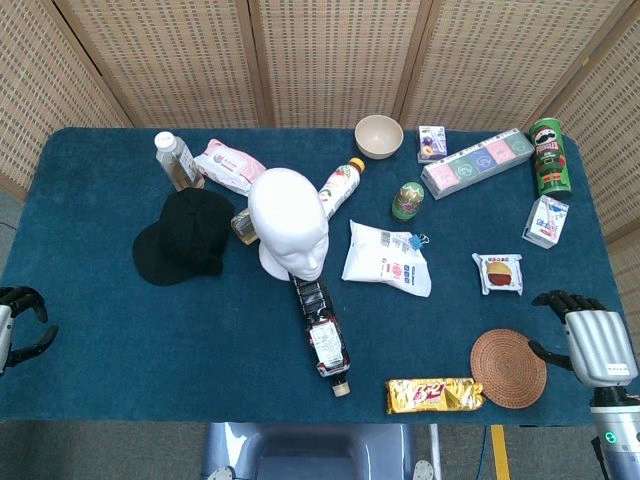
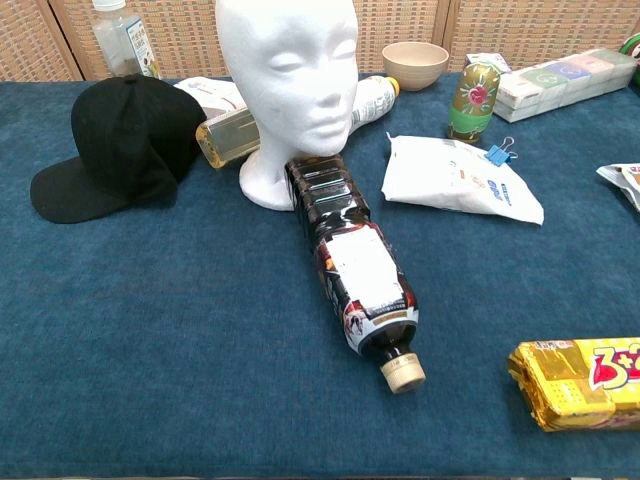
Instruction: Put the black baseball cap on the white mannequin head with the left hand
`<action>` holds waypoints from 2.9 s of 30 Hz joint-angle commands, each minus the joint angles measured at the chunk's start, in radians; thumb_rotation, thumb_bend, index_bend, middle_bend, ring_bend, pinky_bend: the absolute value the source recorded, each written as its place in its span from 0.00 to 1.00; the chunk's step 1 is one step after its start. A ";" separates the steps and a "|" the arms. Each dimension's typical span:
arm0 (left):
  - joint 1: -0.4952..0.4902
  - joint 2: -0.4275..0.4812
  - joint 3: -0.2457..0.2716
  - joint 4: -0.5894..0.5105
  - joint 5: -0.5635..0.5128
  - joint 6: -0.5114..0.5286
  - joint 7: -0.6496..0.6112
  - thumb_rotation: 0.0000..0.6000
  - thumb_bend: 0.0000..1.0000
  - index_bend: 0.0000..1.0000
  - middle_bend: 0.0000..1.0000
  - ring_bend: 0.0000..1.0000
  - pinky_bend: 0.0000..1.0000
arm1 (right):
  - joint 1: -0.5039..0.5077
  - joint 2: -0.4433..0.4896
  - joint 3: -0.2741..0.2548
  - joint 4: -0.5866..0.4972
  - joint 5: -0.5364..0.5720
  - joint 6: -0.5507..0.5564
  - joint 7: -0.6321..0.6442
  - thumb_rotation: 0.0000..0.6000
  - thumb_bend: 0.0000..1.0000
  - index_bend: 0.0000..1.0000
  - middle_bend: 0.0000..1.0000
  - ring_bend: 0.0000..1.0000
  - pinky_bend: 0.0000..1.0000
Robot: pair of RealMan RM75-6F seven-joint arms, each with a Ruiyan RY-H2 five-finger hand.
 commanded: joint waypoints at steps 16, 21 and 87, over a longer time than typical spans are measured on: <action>-0.013 0.011 -0.007 0.004 0.000 -0.013 0.006 1.00 0.26 0.59 0.43 0.34 0.45 | -0.008 0.007 -0.003 -0.003 -0.002 0.013 0.005 1.00 0.15 0.38 0.41 0.44 0.43; -0.017 0.017 -0.010 0.010 -0.003 -0.019 0.000 1.00 0.26 0.58 0.43 0.34 0.45 | -0.012 0.012 -0.003 -0.009 -0.003 0.020 0.001 1.00 0.15 0.38 0.41 0.44 0.43; -0.659 -0.505 -0.011 0.943 0.165 -0.522 -0.437 1.00 0.15 0.51 0.24 0.19 0.49 | -0.095 0.071 -0.010 -0.082 0.021 0.104 -0.058 1.00 0.15 0.38 0.41 0.44 0.44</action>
